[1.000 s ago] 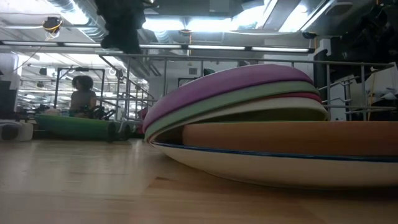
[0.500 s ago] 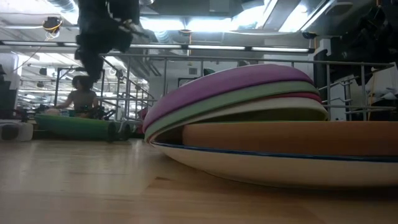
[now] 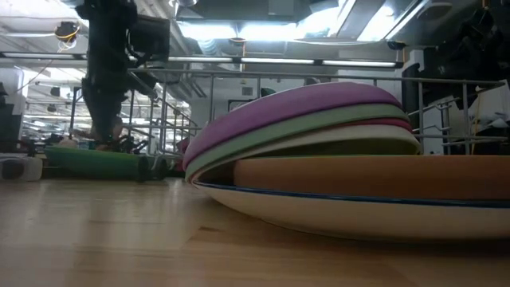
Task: Sort dishes
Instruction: Put the light green plate in the dish rack
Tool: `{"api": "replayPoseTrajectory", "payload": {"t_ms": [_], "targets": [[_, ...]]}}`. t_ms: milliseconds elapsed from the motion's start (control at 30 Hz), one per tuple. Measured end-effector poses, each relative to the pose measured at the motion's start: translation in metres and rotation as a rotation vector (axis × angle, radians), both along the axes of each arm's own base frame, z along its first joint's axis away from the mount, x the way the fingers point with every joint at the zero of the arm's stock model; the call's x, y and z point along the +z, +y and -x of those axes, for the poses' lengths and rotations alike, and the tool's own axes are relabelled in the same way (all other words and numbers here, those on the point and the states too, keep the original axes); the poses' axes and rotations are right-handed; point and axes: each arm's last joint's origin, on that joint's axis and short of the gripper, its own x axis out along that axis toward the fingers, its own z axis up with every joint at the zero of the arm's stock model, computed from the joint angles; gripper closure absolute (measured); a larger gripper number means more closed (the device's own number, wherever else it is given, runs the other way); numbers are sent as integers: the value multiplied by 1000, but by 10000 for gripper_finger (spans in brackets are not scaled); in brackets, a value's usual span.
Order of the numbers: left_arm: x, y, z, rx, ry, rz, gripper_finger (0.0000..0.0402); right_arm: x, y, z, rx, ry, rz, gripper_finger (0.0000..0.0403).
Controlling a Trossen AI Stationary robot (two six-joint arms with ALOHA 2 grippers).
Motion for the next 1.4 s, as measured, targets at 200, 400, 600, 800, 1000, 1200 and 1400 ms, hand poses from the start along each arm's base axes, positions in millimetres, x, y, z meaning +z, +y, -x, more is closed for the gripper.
{"api": "replayPoseTrajectory", "payload": {"t_ms": [200,400,600,800,1000,1200,1400], "targets": [[-15,1,0,-38,-16,-34,276,0,0,0,-1,0,0,315],[-27,1,3,-52,0,-69,276,0,0,0,-1,1,1,315],[-27,1,3,-49,5,-86,276,0,0,0,-1,1,3,315],[-27,1,3,-47,5,-86,276,0,0,0,-1,1,3,315],[-27,2,4,-39,12,-100,276,0,0,0,-1,2,3,315],[-27,8,7,-3,14,-100,276,0,0,0,1,1,3,315],[-27,14,10,33,15,-99,276,0,0,0,1,1,1,315]]}}
